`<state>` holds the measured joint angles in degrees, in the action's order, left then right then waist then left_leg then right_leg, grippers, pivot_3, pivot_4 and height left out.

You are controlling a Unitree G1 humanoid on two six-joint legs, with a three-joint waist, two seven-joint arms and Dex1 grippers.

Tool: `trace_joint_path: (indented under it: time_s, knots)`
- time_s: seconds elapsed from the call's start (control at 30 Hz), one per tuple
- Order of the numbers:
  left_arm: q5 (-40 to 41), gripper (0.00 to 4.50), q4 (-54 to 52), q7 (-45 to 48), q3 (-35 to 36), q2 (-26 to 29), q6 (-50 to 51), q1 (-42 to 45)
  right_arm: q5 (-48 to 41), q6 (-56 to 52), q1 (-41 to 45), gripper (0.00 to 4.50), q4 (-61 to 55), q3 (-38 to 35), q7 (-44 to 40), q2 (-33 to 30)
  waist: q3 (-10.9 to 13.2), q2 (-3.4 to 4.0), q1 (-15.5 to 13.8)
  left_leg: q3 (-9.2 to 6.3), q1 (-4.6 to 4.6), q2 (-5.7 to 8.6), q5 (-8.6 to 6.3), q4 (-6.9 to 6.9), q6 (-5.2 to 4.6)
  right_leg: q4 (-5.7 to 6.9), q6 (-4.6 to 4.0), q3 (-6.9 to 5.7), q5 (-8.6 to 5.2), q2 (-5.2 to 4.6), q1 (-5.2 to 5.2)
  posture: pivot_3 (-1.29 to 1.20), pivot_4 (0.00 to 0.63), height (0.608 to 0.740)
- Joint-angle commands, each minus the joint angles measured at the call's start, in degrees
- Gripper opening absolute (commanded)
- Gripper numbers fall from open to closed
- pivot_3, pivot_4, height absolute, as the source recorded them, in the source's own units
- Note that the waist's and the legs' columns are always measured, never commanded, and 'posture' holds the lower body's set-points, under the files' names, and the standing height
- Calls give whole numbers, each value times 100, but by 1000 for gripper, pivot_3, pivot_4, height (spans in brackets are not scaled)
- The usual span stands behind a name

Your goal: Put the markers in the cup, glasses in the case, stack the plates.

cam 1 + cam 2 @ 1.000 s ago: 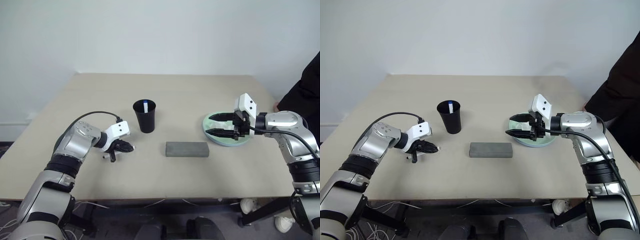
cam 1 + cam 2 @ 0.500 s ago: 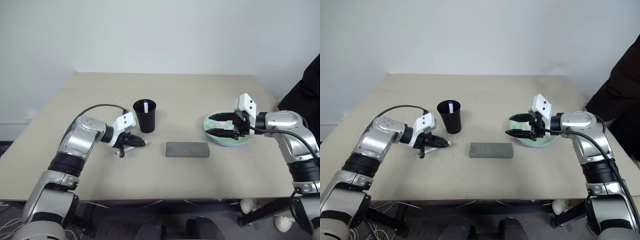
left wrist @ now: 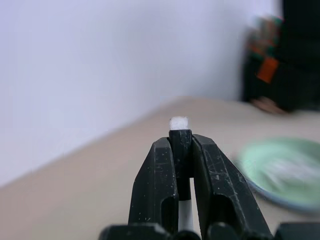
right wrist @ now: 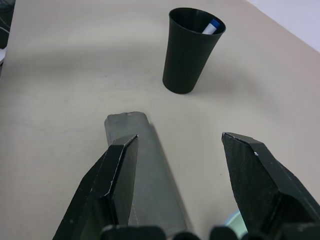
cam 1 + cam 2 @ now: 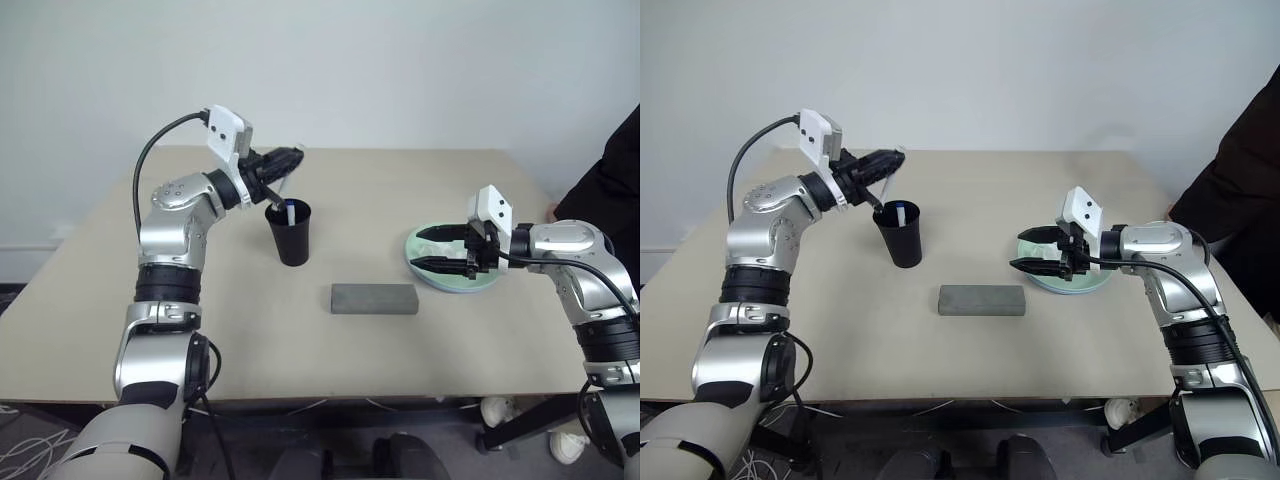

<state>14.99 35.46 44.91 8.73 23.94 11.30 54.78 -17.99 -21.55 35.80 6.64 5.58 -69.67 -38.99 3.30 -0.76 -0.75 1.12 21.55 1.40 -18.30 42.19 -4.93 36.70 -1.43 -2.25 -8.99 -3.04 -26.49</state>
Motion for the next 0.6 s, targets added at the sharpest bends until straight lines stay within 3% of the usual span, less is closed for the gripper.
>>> trace_joint_path:
  time_s: [0.03, 0.2, 0.6]
  knots:
    - [-145, 33, 666, -721, 261, -129, -959, 370, -49, 74, 170, 2883, -102, -116, 35, 14, 0, 0, 0, 0, 0, 2, 0, 0, 1, -1, -8, 0, 8, -2, 0, 0, 0, 709]
    - [-382, 33, 1665, -1388, 266, -402, -1959, 543, -54, 74, 168, 2883, -123, -112, 42, 33, -1, -2, -5, 1, 3, 6, -2, 0, 3, -5, -8, -5, 15, -10, 0, 0, 0, 709]
    - [-369, 33, 2264, -1163, 189, -721, -2228, 645, -66, 55, 138, 2883, -207, -117, 79, 47, -1, -3, 1, 2, 7, 7, -8, 0, 13, -6, -7, -14, 17, -11, -3, 0, 0, 709]
